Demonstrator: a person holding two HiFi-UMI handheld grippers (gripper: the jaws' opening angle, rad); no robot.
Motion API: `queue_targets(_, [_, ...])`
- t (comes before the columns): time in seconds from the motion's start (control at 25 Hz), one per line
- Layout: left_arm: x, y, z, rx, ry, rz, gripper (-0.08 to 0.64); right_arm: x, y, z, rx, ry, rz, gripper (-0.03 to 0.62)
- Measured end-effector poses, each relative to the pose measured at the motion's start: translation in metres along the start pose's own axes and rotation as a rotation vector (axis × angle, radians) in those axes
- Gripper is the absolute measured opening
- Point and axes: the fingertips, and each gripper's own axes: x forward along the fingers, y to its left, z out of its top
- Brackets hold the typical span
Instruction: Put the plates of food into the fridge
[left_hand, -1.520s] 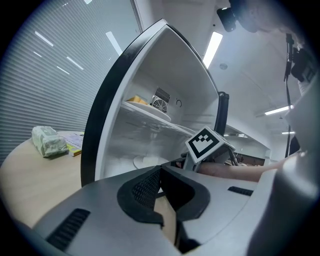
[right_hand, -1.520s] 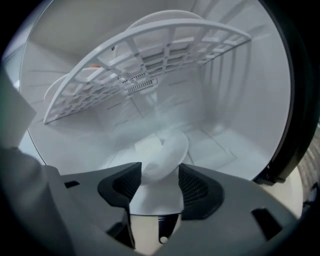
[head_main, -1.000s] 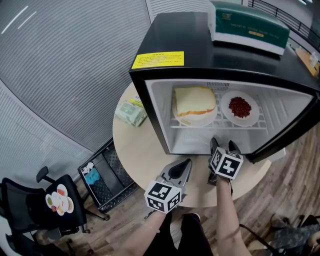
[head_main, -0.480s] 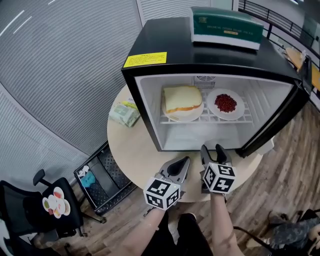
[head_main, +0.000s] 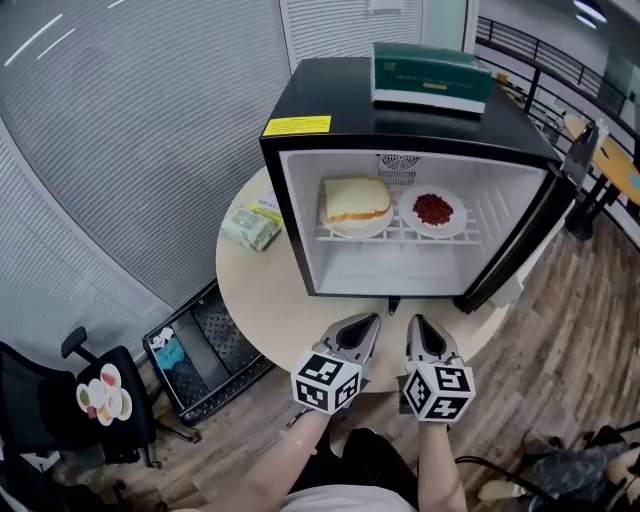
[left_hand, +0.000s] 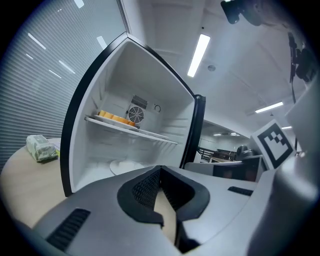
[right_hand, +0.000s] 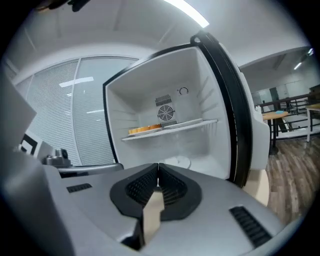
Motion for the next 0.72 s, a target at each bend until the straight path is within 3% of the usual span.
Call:
queue_targets(0.32, [-0.026, -0.05, 0.008, 0.021, -0.017, -0.042, 0.005, -0.057, 0.026, 0.01, 0.049, -0.026, 0.096, 0.01])
queue_targets(0.56, [-0.046, -0.085, 0.018, 0.022, -0.055, -0.083, 0.005, -0.093, 0.021, 0.018, 0.024, -0.062, 0.082, 0.011])
queue_targets(0.72, [-0.048, -0.096, 0.017, 0.056, -0.072, -0.1, 0.005, -0.103, 0.013, 0.027, -0.065, -0.109, 0.036, 0.009])
